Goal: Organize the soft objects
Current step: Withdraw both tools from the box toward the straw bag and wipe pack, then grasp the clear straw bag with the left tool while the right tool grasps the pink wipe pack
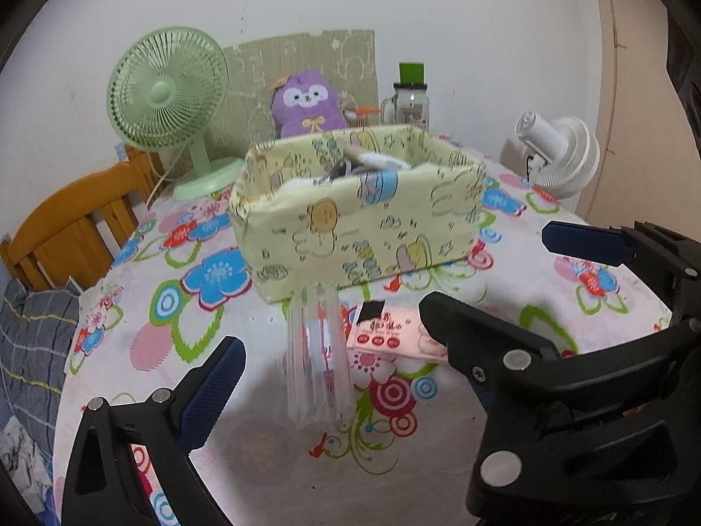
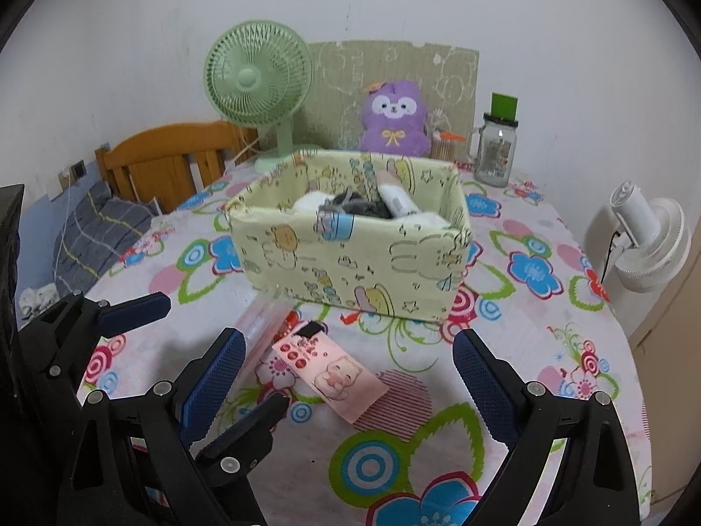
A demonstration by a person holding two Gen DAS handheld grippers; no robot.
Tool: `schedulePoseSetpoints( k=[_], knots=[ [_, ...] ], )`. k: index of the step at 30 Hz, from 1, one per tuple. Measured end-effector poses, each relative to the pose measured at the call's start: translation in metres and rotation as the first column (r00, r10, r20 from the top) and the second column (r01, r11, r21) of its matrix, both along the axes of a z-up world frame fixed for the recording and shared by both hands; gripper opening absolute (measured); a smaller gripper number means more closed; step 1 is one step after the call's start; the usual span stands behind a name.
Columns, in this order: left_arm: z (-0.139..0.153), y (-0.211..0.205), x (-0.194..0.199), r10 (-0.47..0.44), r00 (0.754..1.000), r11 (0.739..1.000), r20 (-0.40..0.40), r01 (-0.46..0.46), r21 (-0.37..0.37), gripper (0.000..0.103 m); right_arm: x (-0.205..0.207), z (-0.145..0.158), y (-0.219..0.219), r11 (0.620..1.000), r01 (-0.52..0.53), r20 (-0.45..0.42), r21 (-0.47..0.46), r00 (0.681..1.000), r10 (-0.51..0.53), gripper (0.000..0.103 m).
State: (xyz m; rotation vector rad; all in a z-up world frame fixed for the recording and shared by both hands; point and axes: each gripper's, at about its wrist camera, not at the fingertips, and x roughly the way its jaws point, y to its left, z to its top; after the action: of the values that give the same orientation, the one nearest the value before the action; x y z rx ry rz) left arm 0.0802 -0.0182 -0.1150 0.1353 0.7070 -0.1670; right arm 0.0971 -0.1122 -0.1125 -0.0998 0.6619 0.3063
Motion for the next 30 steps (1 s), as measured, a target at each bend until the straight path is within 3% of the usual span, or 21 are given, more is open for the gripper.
schedulePoseSetpoints(
  k=[22, 24, 28, 30],
  knots=[
    [-0.042, 0.022, 0.023, 0.02, 0.993, 0.999, -0.117, -0.016, 0.038, 0.097, 0.045, -0.056, 0.012, 1.0, -0.019, -0.191, -0.008, 0.982, 0.018, 0.096],
    [-0.043, 0.019, 0.023, 0.006, 0.992, 0.999, -0.125, -0.001, 0.037, 0.097, 0.048, -0.061, 0.015, 0.999, -0.023, -0.21, -0.022, 0.977, 0.018, 0.086],
    [-0.046, 0.013, 0.024, -0.013, 0.992, 0.998, -0.129, 0.02, 0.053, 0.097, 0.05, -0.065, 0.021, 0.998, -0.031, -0.207, -0.062, 0.978, 0.018, 0.08],
    [-0.046, 0.014, 0.025, -0.016, 0.991, 0.999, -0.135, 0.022, 0.043, 0.097, 0.05, -0.065, 0.023, 0.997, -0.038, -0.2, -0.062, 0.979, 0.025, 0.067]
  ],
)
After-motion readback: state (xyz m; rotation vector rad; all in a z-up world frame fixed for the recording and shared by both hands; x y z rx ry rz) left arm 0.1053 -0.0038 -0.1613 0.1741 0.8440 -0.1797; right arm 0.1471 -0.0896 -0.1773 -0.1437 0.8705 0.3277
